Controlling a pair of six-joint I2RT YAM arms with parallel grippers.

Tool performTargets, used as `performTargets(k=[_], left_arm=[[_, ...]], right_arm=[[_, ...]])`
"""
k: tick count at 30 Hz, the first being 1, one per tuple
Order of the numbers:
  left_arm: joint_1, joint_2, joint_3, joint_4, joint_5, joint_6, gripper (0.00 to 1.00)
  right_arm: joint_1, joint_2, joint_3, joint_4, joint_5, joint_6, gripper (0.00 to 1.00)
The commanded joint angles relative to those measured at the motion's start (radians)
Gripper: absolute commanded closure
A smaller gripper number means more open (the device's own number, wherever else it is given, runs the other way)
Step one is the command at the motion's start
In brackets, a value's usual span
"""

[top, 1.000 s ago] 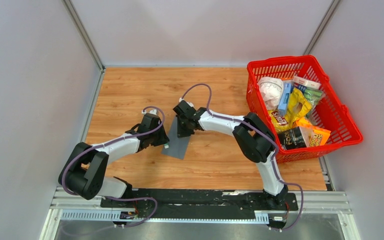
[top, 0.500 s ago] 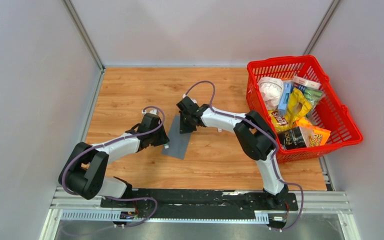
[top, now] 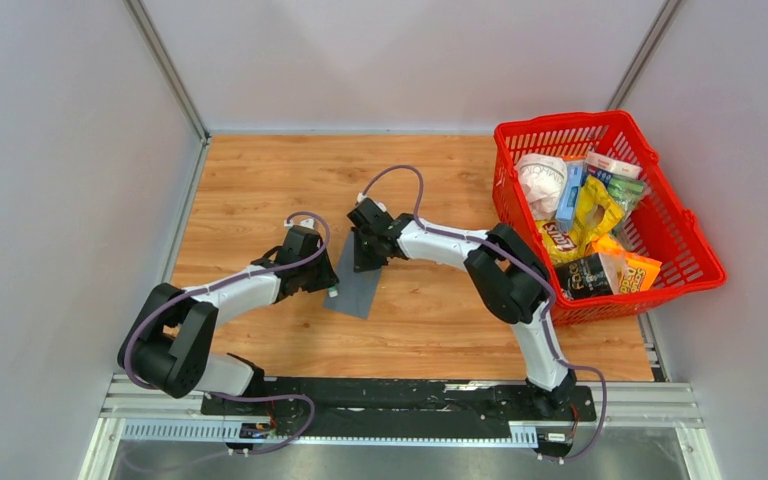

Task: Place the letter into the envelope and seal it

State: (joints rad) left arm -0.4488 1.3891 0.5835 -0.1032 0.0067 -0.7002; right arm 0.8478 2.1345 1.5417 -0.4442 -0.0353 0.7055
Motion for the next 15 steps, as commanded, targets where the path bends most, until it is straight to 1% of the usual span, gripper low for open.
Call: performTargets(k=[1,7,15], left_arm=[[-0.002,0.025,0.004,-0.076,0.021,0.018,1.00],[-0.002,0.030,0.004,-0.079,0.016,0.013,1.00],[-0.002,0.025,0.007,-0.095,0.009,0.016,1.00]], right_arm=[[0.037,0.013,-0.060,-0.018,-0.012,-0.023,0.94],[0.034,-0.018,-0.126,-0.005,0.018,-0.021,0.94],[-0.036,-0.033,-0.150,0.012,0.009,-0.014,0.95]])
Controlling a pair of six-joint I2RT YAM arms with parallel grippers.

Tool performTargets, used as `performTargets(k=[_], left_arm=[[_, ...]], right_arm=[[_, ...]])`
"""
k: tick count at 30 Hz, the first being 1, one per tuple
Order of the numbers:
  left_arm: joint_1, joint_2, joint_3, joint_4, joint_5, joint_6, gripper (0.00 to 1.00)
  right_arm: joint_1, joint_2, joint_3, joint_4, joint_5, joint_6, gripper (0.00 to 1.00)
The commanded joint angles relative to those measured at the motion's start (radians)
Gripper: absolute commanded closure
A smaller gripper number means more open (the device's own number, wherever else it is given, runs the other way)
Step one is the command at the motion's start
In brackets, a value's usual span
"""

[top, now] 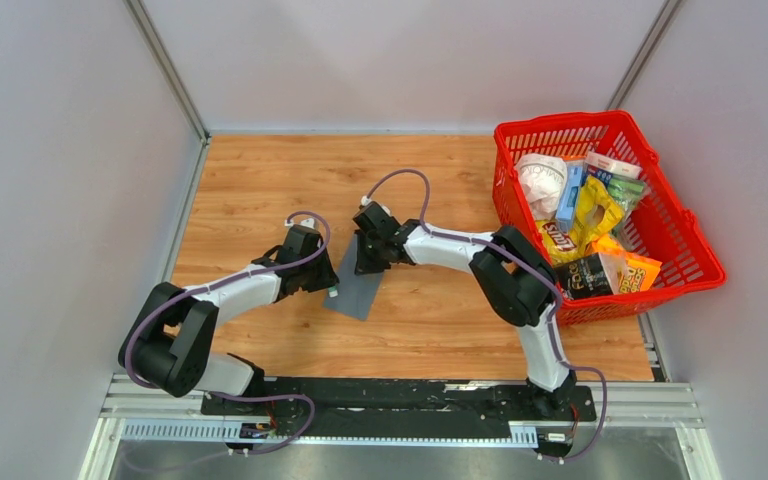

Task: Place the letter into the envelope and seal it

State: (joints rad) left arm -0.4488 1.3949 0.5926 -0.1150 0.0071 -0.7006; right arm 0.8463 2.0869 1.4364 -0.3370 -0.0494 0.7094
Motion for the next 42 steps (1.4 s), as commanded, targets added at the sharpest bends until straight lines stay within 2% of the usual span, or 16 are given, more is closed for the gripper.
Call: performTargets(k=[1,11,21,24,32,36,42], left_arm=[[-0.002,0.019,-0.002,-0.084,0.008,0.016,1.00],[-0.002,0.024,0.004,-0.087,0.013,0.021,1.00],[-0.001,-0.072,0.039,0.003,0.143,0.021,1.00],[-0.004,-0.040,0.059,0.017,0.192,0.019,1.00],[-0.030,0.099,0.039,0.077,0.156,0.006,1.00],[-0.041,0.136,0.074,-0.029,0.087,0.001,1.00],[-0.041,0.147,0.092,-0.094,0.048,0.000,1.00]], right_arm=[[-0.042,0.012,-0.045,-0.099,0.025,-0.019,0.95],[-0.089,0.007,-0.054,-0.082,-0.001,-0.025,0.95],[-0.067,0.015,-0.080,-0.068,-0.024,-0.014,0.96],[-0.067,0.018,-0.077,-0.065,-0.033,-0.010,0.96],[-0.067,-0.001,-0.067,-0.077,-0.036,-0.025,0.96],[-0.069,-0.022,-0.076,-0.076,-0.038,-0.044,0.94],[-0.081,-0.091,-0.103,-0.011,-0.087,-0.083,0.84]])
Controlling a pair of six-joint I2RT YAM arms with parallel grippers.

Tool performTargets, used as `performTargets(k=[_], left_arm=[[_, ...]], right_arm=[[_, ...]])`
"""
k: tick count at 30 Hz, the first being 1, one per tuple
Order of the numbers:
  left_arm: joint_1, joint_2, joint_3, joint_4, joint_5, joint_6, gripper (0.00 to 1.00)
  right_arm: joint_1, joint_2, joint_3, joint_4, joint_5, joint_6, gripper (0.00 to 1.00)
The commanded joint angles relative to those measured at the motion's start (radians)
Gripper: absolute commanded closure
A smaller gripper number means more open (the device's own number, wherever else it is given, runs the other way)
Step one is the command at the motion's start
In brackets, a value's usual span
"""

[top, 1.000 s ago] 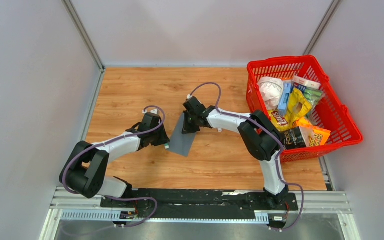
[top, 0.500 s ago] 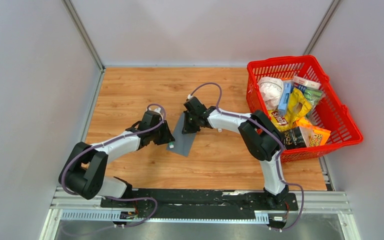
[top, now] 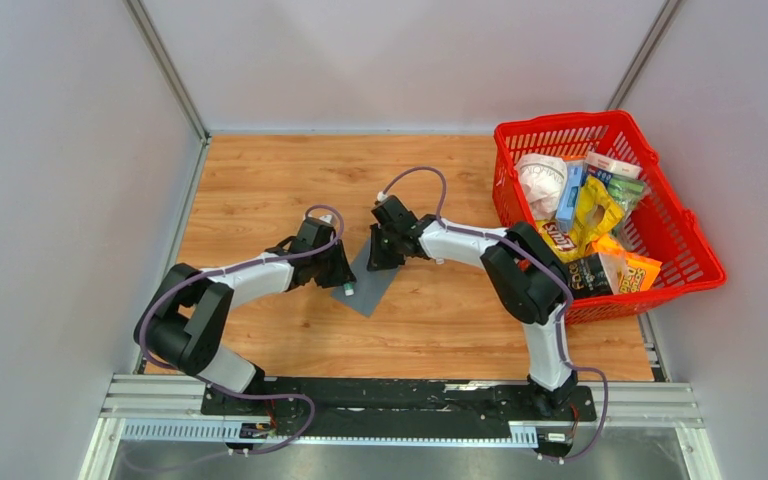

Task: Place the letter into the envelope and seal it

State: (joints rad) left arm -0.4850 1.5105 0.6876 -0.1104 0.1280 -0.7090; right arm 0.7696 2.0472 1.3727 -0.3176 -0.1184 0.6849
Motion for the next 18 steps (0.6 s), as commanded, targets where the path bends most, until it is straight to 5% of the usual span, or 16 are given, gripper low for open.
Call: performTargets(k=[1,12,18], left_arm=[[-0.006,0.031,-0.003,-0.101,-0.073,0.006,1.00],[-0.004,0.008,-0.007,-0.118,-0.079,0.006,1.00],[-0.006,0.008,-0.007,-0.117,-0.076,0.005,1.00]], right_arm=[[-0.003,-0.064,-0.041,-0.020,-0.032,-0.070,0.82],[-0.004,-0.148,-0.038,-0.012,-0.043,-0.087,0.78],[-0.001,-0.125,-0.072,-0.014,-0.044,-0.071,0.85]])
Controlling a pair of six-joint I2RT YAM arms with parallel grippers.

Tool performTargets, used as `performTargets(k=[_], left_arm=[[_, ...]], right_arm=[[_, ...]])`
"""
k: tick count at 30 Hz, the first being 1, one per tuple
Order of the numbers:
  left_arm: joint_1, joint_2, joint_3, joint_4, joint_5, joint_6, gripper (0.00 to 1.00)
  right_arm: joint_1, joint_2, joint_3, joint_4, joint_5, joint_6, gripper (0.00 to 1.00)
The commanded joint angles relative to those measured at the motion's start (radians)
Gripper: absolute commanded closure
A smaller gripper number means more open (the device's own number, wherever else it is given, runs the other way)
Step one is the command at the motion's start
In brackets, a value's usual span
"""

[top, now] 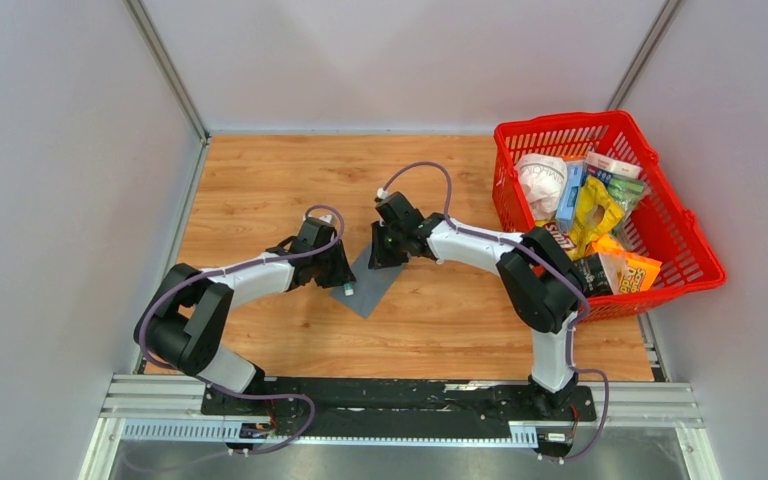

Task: Place the letter into the envelope and seal it

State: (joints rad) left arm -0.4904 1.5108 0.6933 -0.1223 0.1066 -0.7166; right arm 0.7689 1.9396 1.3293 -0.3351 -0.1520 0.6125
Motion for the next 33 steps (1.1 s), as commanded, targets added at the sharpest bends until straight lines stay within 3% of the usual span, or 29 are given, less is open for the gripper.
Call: performTargets(k=[1,10,24,33], left_arm=[[0.001,0.006,-0.012,-0.105,-0.053,0.013,1.00],[0.001,0.014,-0.008,-0.109,-0.053,0.016,1.00],[0.001,0.022,-0.009,-0.117,-0.056,0.023,1.00],[0.000,0.022,-0.003,-0.116,-0.035,0.037,1.00]], right_arm=[[0.001,-0.011,-0.035,0.007,-0.014,0.003,0.87],[0.013,0.061,-0.002,0.001,0.006,0.003,0.93],[-0.039,0.078,0.038,-0.133,0.187,0.064,0.95],[-0.056,0.091,0.079,-0.150,0.174,0.056,0.95]])
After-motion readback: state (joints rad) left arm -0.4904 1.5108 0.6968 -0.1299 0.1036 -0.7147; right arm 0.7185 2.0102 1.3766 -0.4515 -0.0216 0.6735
